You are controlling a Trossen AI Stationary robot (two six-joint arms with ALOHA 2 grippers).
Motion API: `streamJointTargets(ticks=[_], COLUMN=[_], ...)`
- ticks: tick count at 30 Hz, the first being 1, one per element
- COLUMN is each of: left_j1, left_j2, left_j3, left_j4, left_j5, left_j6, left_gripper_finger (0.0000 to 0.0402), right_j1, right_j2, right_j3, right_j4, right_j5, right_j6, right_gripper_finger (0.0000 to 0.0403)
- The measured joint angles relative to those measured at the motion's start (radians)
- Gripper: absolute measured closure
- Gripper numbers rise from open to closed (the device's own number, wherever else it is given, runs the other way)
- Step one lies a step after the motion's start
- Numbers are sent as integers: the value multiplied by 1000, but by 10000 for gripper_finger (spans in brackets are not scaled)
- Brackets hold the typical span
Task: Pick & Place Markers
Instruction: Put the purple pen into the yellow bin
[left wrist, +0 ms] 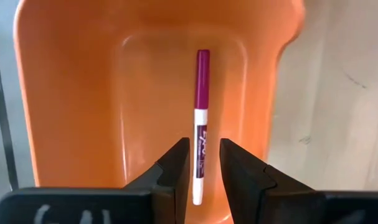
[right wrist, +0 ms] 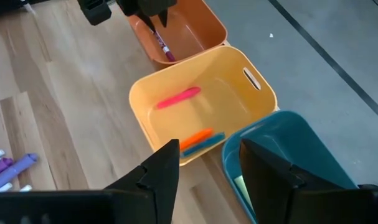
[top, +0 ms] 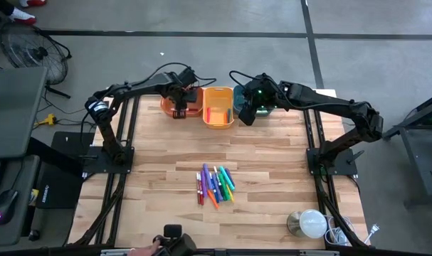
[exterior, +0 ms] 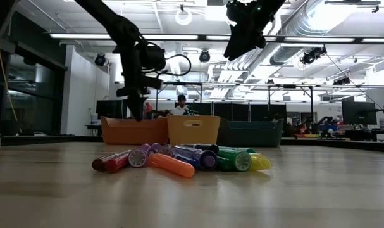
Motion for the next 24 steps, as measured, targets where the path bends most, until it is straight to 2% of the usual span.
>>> streamJointTargets(ticks=[4,9,15,19,24], left_j1=[3,3,-9,-25,-80], left_j2=[0,0,-1,-35,-86], left_j3=[13,110,240,268,267], left_j4=[-46,-202,-352,-405,-464], left_j5=[-29,-40,56,129,115], left_j6=[-70,-177,-337,-415,-477], left_gripper_finger=[315,315,314,314,314], right_j1=[0,0,0,0,0], right_j2=[0,0,0,0,0], right_j3=[0,0,0,0,0], right_j4=[-22,-66,-92,-124,-191], right_j5=[-10,-16,-18,-59,-85], right_j6=[1,3,77,124,161], right_gripper_finger=[247,247,247,247,247])
